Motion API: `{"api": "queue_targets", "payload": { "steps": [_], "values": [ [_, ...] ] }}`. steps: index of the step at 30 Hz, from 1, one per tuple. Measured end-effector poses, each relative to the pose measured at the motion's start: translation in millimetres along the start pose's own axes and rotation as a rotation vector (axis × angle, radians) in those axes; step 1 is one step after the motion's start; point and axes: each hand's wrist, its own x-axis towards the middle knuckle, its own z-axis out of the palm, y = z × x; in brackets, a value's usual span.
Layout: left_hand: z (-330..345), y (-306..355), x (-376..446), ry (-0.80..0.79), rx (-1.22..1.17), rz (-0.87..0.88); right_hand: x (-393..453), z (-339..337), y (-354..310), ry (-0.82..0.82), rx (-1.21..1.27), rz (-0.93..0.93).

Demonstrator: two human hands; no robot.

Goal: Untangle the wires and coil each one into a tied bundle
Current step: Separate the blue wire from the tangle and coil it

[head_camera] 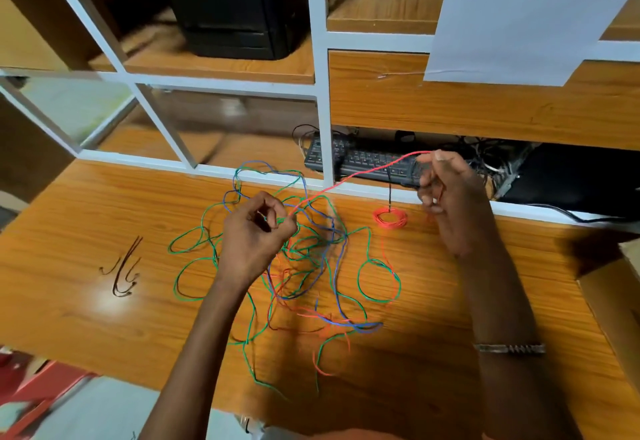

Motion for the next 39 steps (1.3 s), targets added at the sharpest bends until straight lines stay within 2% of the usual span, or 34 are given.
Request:
{"api": "queue_targets", "payload": {
  "steps": [3, 5, 7, 9, 18, 21, 25, 28, 34, 39],
  "values": [
    [-8.6, -23.3, -1.5, 0.006, 0.204, -0.059, 0.7, -6.9, -4.4, 0.015, 0.008, -0.021],
    [-12.2, -35.8, -4.4, 0.069, 0.348, -0.114, 2.0, -14.2, -7.2, 0.050, 0.037, -0.037],
    [-15.6, -46.0, -7.4, 0.136, 0.391, -0.208, 3.4, -22.1, -7.8, 0.074, 0.085, -0.046],
    [-12.4, -54.4, -13.0, 0.122, 0.383, -0.288, 3.6, -27.7, -6.4, 0.057, 0.120, -0.045],
    [59.3, -62.7, -66.9, -0.370, 0.420, -0.322, -1.0, -7.8, 14.3, 0.010, 0.092, 0.066],
    [90.9, -60.6, -84.3, -0.467, 0.476, -0.415, -4.1, 0.2, 14.2, -0.012, 0.103, 0.083],
    [126.3, -56.1, -79.8, -0.472, 0.199, -0.695, -9.1, 8.7, 12.1, -0.061, 0.135, 0.105],
    [147.2, -55.9, -69.7, -0.432, 0.087, -0.807, -11.4, 13.3, 10.0, -0.106, 0.149, 0.120],
    [155.8, -65.6, -54.4, -0.381, 0.115, -0.741, -10.0, 6.0, 13.9, -0.093, 0.096, 0.129],
    [113.2, -30.2, -50.7, -0.534, -0.060, -0.627, -1.3, -8.5, 35.5, 0.044, -0.013, 0.190]
  ]
}}
